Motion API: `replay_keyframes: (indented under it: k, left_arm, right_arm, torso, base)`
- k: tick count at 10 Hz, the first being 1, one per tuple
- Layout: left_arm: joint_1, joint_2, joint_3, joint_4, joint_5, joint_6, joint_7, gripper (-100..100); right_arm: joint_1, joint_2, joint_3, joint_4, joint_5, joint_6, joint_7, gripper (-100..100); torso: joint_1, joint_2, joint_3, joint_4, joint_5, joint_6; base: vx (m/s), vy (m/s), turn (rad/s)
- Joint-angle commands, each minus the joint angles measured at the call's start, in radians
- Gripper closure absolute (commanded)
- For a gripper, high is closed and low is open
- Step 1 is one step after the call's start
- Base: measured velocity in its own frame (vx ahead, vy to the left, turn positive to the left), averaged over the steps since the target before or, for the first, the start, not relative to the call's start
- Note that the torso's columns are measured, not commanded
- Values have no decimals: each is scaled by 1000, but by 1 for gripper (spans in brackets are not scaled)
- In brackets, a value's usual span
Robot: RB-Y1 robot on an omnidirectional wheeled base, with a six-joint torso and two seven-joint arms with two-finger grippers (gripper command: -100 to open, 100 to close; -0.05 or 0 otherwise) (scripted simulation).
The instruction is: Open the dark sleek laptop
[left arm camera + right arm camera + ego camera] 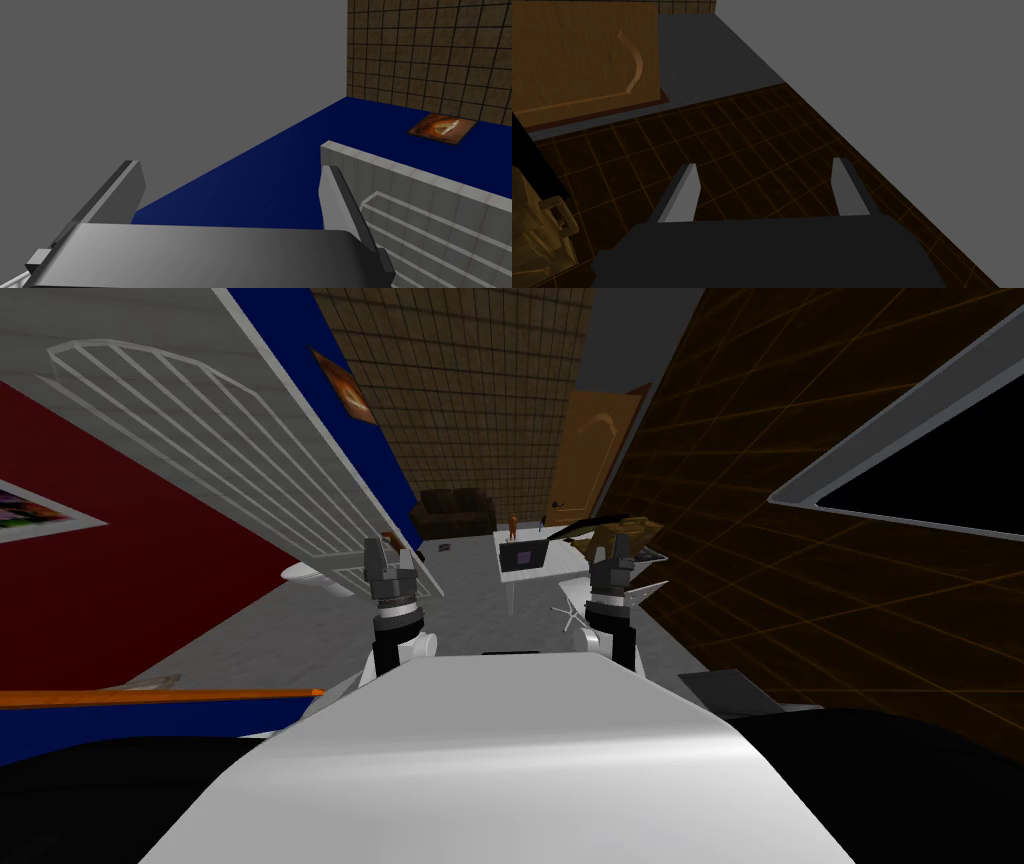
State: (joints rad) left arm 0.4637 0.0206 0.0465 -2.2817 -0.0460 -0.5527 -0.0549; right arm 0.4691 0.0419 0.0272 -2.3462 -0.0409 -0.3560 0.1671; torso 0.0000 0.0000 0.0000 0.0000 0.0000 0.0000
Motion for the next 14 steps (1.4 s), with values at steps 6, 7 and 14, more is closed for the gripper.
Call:
replay_keyframes:
  k: [6, 7, 14]
  left_arm:
    - [0, 0, 0, 0, 0, 0, 0, 0]
    - [0, 0, 0, 0, 0, 0, 0, 0]
    - [0, 0, 0, 0, 0, 0, 0, 0]
  right_arm:
    - [0, 0, 0, 0, 0, 0, 0, 0]
    - [0, 0, 0, 0, 0, 0, 0, 0]
    - [12, -160, -1, 1, 16, -11, 59, -100]
  torso:
    - [0, 396, -792, 396, 0, 0]
    - [0, 470, -939, 470, 0, 0]
    - [0, 737, -1476, 737, 0, 0]
  base:
    - [0, 0, 0]
    - [0, 0, 0]
    - [34, 40, -14]
